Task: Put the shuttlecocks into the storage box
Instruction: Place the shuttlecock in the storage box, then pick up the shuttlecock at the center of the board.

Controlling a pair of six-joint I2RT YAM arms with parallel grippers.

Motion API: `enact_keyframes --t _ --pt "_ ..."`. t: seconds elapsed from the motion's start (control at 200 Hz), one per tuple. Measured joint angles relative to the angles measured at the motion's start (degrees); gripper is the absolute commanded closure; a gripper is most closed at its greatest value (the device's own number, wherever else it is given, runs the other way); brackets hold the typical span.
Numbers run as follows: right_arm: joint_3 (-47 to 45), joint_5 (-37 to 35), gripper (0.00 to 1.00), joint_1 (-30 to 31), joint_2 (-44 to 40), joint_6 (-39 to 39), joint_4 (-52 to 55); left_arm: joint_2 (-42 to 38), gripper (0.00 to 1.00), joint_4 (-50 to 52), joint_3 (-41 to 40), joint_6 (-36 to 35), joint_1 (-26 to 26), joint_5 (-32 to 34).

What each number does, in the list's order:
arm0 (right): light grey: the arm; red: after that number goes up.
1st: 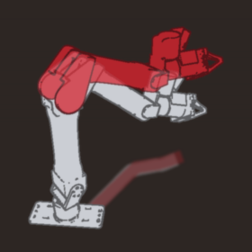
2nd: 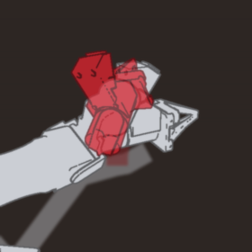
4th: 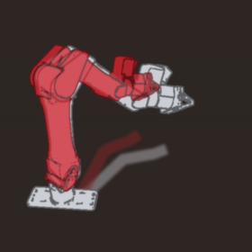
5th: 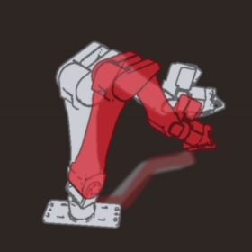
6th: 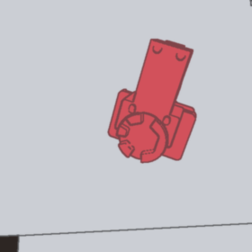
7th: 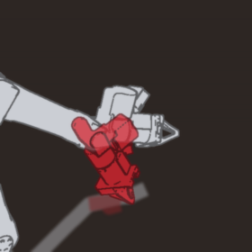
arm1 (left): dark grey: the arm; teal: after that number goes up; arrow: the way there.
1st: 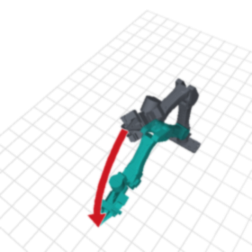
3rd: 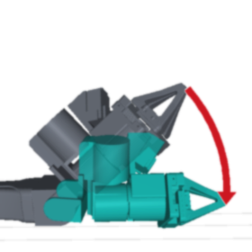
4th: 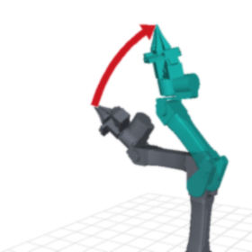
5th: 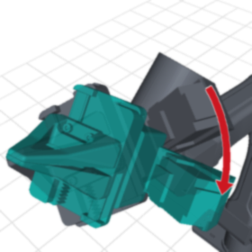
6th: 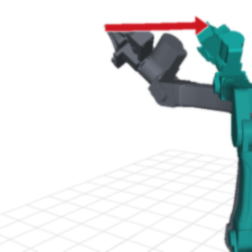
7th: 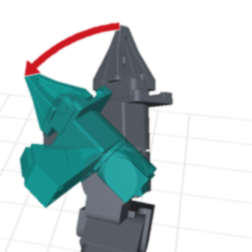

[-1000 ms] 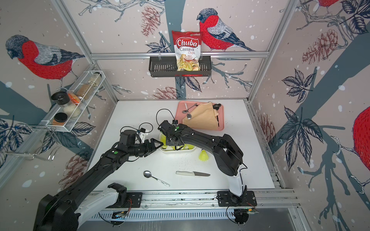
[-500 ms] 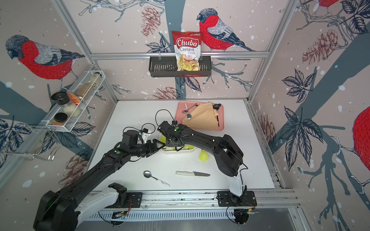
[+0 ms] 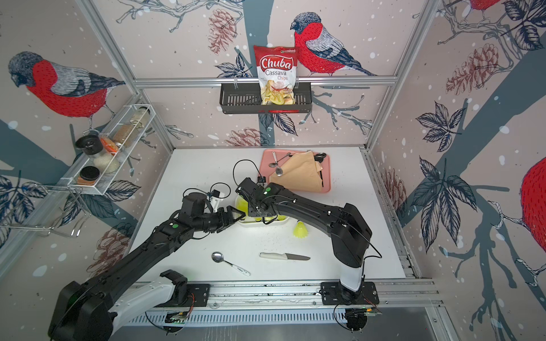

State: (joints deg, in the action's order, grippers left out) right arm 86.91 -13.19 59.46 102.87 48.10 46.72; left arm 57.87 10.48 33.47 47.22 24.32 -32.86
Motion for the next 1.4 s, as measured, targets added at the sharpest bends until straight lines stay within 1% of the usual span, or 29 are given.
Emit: enact_keyframes --t 0.12,0.24,0.31,0.445,0.605,0.84,0.956,1.121,1.171,1.341,1.396 --pt "-4.57 0.0 0.61 -0.26 -4.37 1.55 -0.17 0.07 0.18 -0.09 0.26 0.35 1.49 0.09" --pt "-12.76 0.94 0.62 -0.87 -10.08 3.13 -1.27 0.2 0.18 -0.7 0.31 0.33 3.56 0.11" --pt "-18.43 3.26 0.63 -1.57 -12.76 3.87 -2.78 0.22 0.18 -0.85 0.31 0.33 5.11 0.31" --pt "-27.43 8.22 0.64 -2.97 -14.91 6.12 -6.75 0.28 0.18 -1.03 0.35 0.33 8.04 1.51" --pt "-34.91 12.79 0.64 -5.18 -16.79 8.98 -12.98 0.92 0.18 -1.36 1.14 0.57 10.69 2.91" --pt "-38.29 14.86 0.66 -10.36 -16.81 11.3 -19.74 3.26 0.18 -1.79 3.02 0.81 13.05 4.42" --pt "-40.19 15.1 0.65 -13.05 -17.4 12.55 -20.57 3.98 0.18 -2.45 3.67 0.85 13.7 4.57" --pt "-42.45 14.84 0.64 -18.73 -20.46 14.32 -20.5 6.25 0.17 -3.06 5.66 0.98 14.93 4.55" --pt "-42.62 14.73 0.63 -20.5 -21.14 14.82 -20.46 7.45 0.17 -3.72 6.64 0.98 15.58 4.55" --pt "-42.88 14.27 0.53 -25.2 -22.05 15.23 -20.46 11.74 0.17 -5.62 10.27 0.98 17.29 4.42" --pt "-43.21 14.23 0.51 -26.34 -22.27 16.28 -20.46 13.18 0.17 -5.86 11.5 0.98 17.53 4.42"
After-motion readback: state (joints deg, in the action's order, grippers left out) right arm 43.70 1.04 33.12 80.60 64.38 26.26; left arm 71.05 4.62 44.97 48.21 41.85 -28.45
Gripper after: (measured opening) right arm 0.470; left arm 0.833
